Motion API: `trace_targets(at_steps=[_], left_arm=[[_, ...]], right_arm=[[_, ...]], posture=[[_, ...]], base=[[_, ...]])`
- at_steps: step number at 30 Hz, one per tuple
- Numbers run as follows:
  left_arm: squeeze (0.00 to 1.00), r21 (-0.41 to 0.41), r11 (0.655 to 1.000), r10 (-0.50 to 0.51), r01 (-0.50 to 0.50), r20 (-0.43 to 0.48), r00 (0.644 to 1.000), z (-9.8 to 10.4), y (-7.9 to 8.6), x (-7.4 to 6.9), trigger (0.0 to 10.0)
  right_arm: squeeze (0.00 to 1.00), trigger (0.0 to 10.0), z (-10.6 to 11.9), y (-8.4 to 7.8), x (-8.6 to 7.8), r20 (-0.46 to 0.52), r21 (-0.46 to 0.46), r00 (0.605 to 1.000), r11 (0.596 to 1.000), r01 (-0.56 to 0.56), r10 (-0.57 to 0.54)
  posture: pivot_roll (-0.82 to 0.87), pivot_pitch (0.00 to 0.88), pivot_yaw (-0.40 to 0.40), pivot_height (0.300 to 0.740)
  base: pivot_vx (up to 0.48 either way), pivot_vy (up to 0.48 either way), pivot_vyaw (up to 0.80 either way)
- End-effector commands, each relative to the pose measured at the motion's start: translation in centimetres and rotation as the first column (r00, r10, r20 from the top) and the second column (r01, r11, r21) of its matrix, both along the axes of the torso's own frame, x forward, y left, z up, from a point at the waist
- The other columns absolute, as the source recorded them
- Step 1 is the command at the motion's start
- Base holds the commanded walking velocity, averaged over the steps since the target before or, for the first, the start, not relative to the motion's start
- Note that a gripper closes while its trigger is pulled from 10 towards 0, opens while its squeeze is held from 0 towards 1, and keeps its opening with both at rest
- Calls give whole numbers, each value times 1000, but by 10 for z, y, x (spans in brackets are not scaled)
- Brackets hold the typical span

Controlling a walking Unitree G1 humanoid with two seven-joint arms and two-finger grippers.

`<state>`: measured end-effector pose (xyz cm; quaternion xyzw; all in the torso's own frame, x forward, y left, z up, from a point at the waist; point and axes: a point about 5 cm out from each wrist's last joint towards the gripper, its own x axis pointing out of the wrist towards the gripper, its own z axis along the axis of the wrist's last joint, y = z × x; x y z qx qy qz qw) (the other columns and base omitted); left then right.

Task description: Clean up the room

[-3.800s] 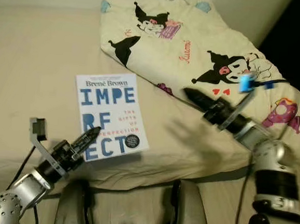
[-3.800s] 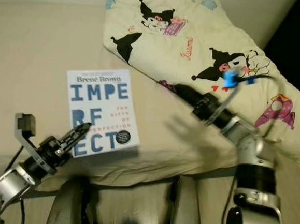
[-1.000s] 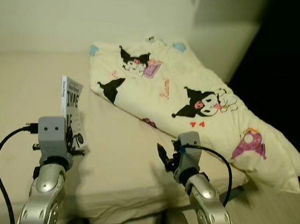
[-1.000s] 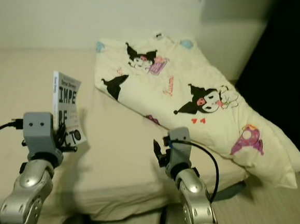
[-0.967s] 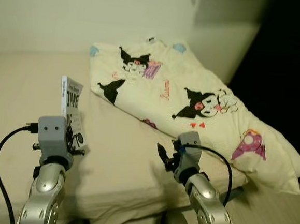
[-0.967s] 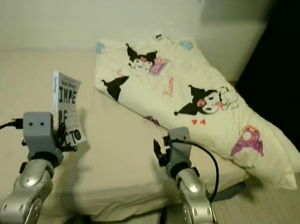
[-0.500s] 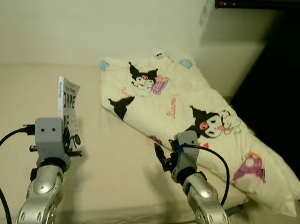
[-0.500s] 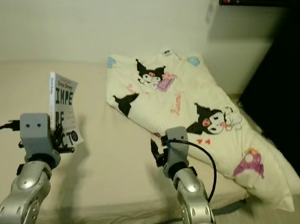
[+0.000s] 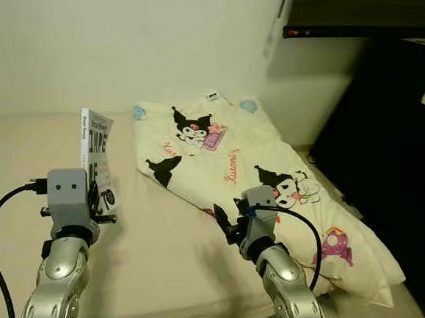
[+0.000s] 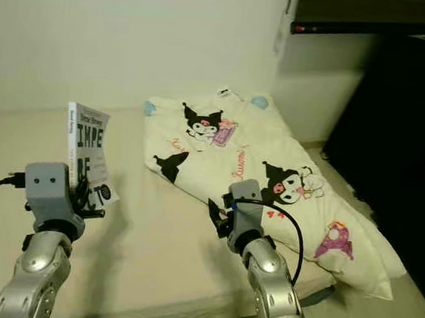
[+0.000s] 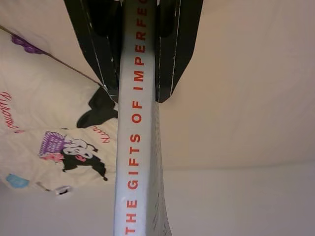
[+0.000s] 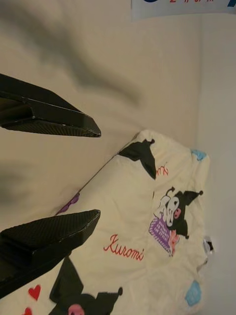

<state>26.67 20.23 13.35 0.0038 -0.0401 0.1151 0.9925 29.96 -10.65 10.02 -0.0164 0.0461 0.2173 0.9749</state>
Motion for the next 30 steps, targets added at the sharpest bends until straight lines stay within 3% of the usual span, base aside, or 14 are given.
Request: trace_targets(at_steps=[1,5,14,19,21,26,30], left_arm=[[0,9,1000,-1,1,20,1000,2,-1,-2,10000],[0,11,1000,-1,1,9,1000,-1,-1,-3,10000],[0,-2,999,-42,42,-69,997,-22,-8,-12,10000],[0,-33,990,-144,140,-199,969,-53,-17,-24,10000],[0,-35,991,-132,127,-228,965,-60,-15,-25,10000],[0,-22,993,-115,112,-234,966,-63,-14,-25,10000],[0,-79,994,-94,79,-204,974,-61,-16,-22,10000]], right_arm=[[0,10000,-6,2,-2,-21,-2,1000,1000,-8,8],[0,10000,-9,4,-3,-35,1,999,1000,-23,23],[0,10000,-30,5,-8,-81,-88,997,996,-23,16],[0,10000,-36,-8,-12,-89,-88,994,995,48,-56],[0,10000,-37,-10,-13,-87,-95,994,994,57,-65],[0,10000,-37,-12,-13,-77,-112,995,992,57,-66],[0,10000,-37,-14,-12,-66,-118,995,991,61,-69]], posture=[[-50,95,-46,740],[-50,95,-49,740],[-58,94,-45,740],[-64,87,-35,740],[-69,87,-31,740],[-78,89,-29,740],[-86,82,-61,740]], base=[[0,0,0],[0,0,0],[0,0,0],[0,0,0],[0,0,0],[0,0,0],[0,0,0]])
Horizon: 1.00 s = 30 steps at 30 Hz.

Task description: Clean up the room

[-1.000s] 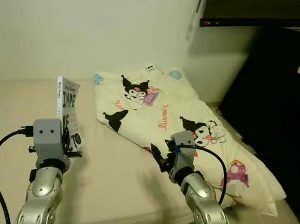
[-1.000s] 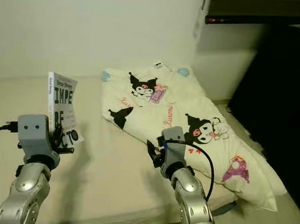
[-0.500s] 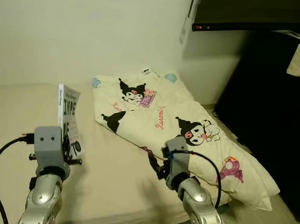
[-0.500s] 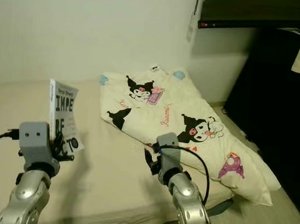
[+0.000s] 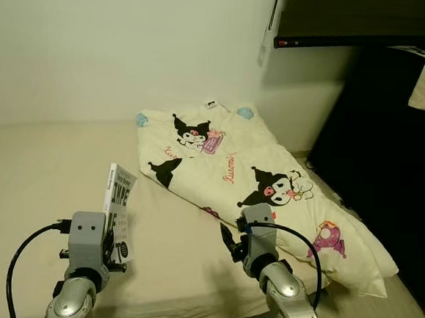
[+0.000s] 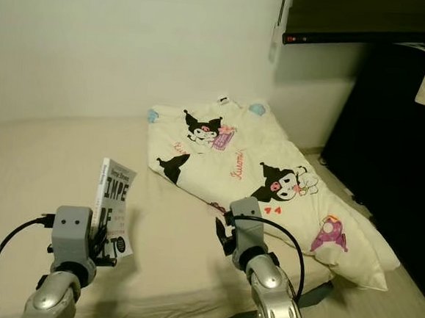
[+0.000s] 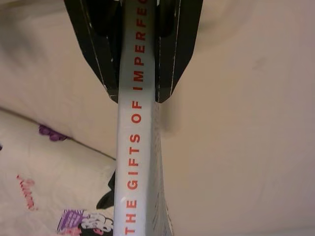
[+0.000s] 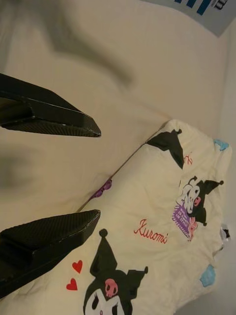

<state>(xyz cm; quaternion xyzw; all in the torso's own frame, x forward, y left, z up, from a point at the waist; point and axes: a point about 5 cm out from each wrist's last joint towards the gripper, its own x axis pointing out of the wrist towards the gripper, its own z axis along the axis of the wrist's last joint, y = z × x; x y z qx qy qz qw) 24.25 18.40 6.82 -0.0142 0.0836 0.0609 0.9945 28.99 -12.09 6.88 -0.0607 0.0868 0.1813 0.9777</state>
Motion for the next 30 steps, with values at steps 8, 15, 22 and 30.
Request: trace_targets(at_steps=[8,15,22,30], left_arm=[[0,-9,1000,-3,3,55,998,9,-2,7,10000],[0,-18,999,-26,27,73,997,11,-4,7,10000],[0,21,999,-26,24,80,997,11,-5,7,10000],[0,39,999,15,-19,106,994,16,4,6,10000]], right_arm=[[0,10000,-3,1,0,-1,1,1000,1000,22,-22],[0,10000,-3,0,1,8,-18,1000,1000,26,-25],[0,10000,-3,2,2,8,-20,1000,1000,13,-13],[0,10000,-4,11,2,4,-7,1000,1000,-20,20]], posture=[[-90,83,-55,740],[-94,93,-41,740],[-86,85,-45,740],[-80,89,-41,740]], base=[[0,0,0],[0,0,0],[0,0,0],[0,0,-500]])
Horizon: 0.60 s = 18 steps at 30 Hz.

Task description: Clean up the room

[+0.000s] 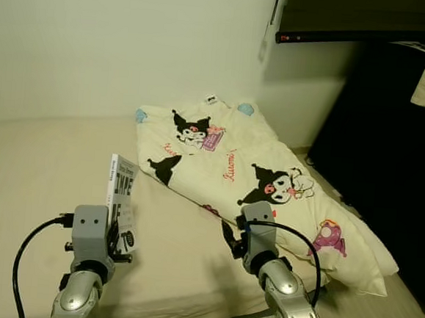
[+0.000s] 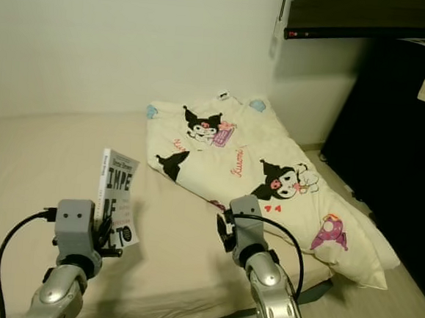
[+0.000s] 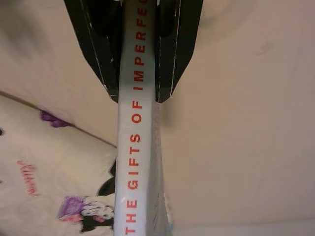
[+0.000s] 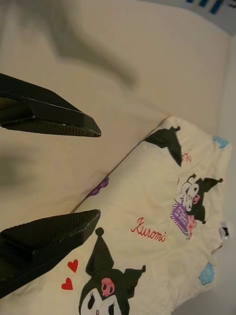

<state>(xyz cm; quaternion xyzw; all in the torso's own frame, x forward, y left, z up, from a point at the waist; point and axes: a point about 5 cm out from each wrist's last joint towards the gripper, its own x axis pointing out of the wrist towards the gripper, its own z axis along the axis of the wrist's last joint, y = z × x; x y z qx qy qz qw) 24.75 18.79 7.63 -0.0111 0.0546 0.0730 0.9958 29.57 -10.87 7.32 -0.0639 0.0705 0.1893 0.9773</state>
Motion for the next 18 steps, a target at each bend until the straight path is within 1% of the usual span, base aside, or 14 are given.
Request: trace_targets(at_steps=[1,7,13,18], left_arm=[[0,29,1000,-7,6,49,999,8,0,1,10000],[0,23,1000,8,-9,59,998,10,0,4,10000],[0,24,1000,-2,0,78,997,12,-1,4,10000],[0,37,999,-3,0,79,997,12,1,2,10000]], right_arm=[[0,10000,-8,-2,-4,-28,-8,1000,1000,-1,1],[0,10000,-8,-3,-1,-24,-21,1000,1000,-8,8],[0,10000,-6,-5,1,-20,-28,1000,1000,-10,9],[0,10000,-6,-4,2,-20,-28,1000,1000,-11,11]], posture=[[-80,89,-41,740],[-75,84,-49,740],[-75,84,-51,740],[-71,83,-35,740]], base=[[0,0,-800],[0,0,-800],[0,0,-800],[0,0,-800]])
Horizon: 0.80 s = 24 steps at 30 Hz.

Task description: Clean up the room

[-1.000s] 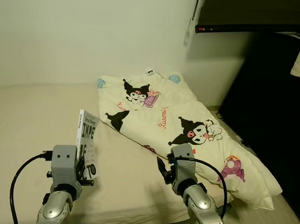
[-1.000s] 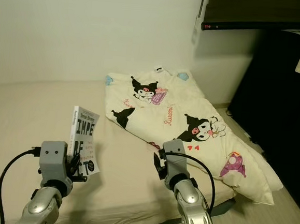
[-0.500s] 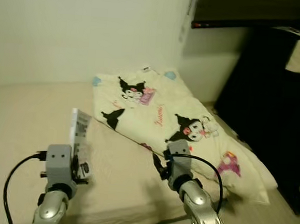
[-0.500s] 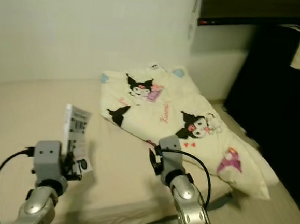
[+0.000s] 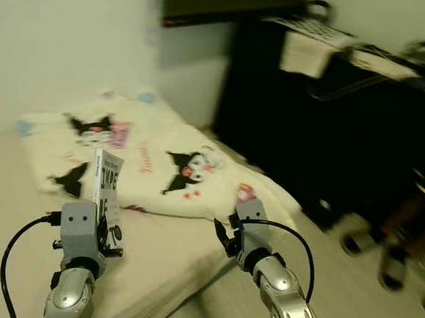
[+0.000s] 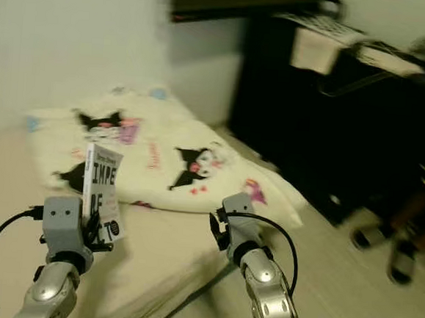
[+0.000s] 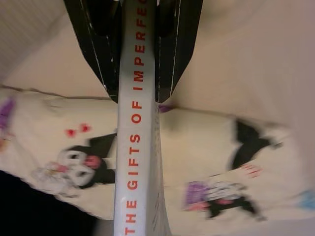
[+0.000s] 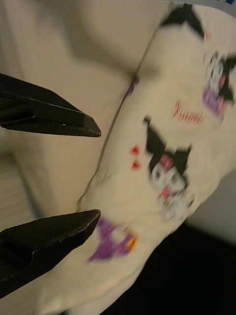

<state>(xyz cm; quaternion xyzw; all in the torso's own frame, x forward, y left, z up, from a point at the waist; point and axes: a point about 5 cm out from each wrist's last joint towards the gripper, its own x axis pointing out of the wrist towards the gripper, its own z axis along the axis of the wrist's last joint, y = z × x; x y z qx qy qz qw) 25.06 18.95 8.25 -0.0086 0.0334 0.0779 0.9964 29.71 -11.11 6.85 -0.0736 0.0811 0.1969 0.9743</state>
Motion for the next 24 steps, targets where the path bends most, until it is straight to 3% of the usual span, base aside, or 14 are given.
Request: trace_targets(at_steps=[1,24], left_arm=[[0,30,999,-12,11,37,999,5,0,-1,10000],[0,64,997,36,-39,52,998,4,5,-5,10000]], right_arm=[[0,10000,-1,-2,1,-1,-2,1000,1000,10,-10],[0,10000,-3,-6,3,-15,-19,1000,1000,1,-1]], posture=[[-69,84,-37,740],[-54,80,-102,740]], base=[[0,0,-800],[0,0,-800]])
